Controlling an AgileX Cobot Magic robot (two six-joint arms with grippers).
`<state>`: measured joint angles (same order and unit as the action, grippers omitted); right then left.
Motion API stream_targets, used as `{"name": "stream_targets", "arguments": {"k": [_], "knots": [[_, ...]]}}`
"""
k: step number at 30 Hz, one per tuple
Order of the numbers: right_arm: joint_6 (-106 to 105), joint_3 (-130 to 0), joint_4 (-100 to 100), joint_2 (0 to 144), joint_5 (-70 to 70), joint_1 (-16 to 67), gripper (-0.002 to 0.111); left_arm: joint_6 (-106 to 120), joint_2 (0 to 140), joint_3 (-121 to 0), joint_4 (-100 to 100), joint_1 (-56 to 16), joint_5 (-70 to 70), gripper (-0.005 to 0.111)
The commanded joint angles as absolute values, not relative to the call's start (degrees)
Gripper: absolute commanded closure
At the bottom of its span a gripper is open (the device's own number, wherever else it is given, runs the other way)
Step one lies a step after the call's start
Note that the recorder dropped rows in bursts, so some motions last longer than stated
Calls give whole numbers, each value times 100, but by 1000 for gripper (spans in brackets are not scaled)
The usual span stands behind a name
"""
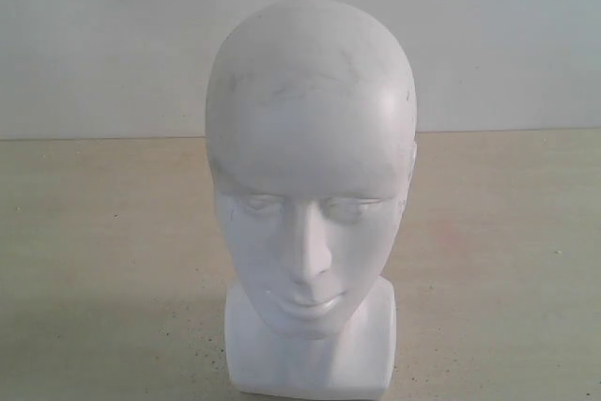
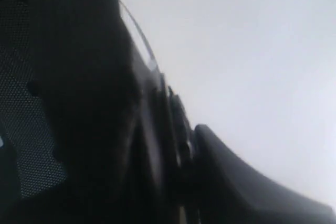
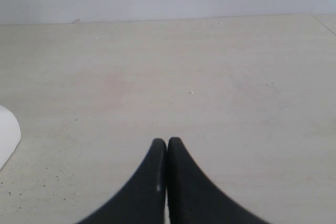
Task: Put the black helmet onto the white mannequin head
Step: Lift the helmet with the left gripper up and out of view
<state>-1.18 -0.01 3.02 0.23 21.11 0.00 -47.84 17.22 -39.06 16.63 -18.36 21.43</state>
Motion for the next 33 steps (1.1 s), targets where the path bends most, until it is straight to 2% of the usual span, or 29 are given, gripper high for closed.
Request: {"name": "stream_targets", "arguments": {"k": [1, 3, 7, 11, 17, 21, 33], "knots": [[-118, 0, 270, 0, 2086, -14, 108, -8153, 1615, -3740, 4476, -1856, -80, 102], [-118, 0, 270, 0, 2086, -14, 108, -9580, 1708, -3724, 5646, -1856, -466, 102], [-118, 0, 270, 0, 2086, -14, 108, -10410, 1887, -3724, 6033, -1856, -958, 102], [-118, 0, 270, 0, 2086, -14, 108, -10679, 1992, -3724, 5415, -1845, -1210, 102], [-118, 0, 270, 0, 2086, -14, 108, -10085, 2218, -3724, 3926, -1833, -2428, 102], [-118, 0, 270, 0, 2086, -14, 108, -9367, 2513, -3724, 2647, -1833, -3519, 102], [-118, 0, 270, 0, 2086, -14, 108, -9963, 4125, -3735, 1322, -1833, -6979, 102]]}}
